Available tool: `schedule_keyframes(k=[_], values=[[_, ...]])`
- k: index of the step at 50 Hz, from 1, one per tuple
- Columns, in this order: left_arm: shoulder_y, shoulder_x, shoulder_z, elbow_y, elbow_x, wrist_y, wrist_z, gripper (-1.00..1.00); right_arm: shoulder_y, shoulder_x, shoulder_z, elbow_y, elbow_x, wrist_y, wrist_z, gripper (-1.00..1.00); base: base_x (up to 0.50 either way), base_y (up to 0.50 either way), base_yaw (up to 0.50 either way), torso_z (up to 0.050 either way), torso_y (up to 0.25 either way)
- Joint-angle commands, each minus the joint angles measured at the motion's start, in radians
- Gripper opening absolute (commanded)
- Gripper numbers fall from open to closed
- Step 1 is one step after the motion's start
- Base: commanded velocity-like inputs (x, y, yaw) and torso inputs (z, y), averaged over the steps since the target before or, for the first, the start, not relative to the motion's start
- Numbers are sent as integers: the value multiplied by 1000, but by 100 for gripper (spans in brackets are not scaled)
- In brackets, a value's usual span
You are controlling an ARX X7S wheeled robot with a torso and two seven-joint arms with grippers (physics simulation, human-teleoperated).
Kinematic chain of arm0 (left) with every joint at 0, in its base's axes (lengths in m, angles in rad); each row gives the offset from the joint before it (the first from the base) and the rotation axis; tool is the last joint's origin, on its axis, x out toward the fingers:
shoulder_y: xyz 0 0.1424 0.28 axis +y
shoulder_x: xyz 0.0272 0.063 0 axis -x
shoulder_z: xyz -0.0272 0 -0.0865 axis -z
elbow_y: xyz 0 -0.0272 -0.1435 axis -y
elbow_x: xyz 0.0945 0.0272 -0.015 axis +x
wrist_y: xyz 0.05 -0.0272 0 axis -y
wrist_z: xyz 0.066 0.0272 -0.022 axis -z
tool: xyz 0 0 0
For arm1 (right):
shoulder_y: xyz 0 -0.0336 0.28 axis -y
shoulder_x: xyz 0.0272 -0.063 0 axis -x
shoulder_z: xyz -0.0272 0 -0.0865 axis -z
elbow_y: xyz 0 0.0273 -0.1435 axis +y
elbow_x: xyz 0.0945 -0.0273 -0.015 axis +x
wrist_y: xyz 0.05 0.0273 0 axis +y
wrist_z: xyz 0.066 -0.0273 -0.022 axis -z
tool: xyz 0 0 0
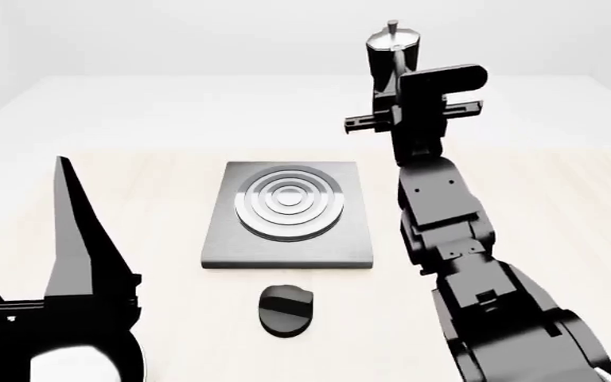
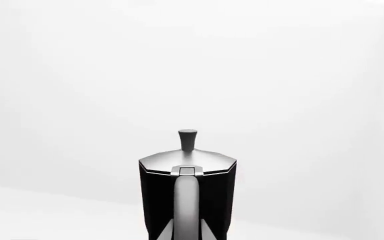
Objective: Turn on the stove and put the moka pot on it.
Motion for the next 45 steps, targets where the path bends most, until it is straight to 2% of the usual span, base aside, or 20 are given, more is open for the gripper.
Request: schedule_keyframes(k=[1,11,22,27,36,45], values=[[-14,17,11,-28,-8,6,20,100,40,-21,-187,6,155,-40,-12,-100,0,0,-3,0,0],[-27,25,15,-27,-14,-11,28,100,35,-21,-319,6,354,-81,-80,-100,0,0,0,0,1],[-38,33,19,-31,-19,-24,37,100,27,-21,-694,1,728,-174,-87,-100,0,0,0,0,1],[-35,33,18,-32,-19,-22,37,100,41,-21,-809,-4,846,-198,-102,-100,0,0,0,0,2],[-21,26,13,-36,-17,-12,32,100,49,-21,-964,-37,987,-231,-92,-100,0,0,0,2,1],[-5,22,9,-35,-12,-4,24,100,56,-21,-1051,-73,1059,-255,-83,-100,0,0,0,0,1]])
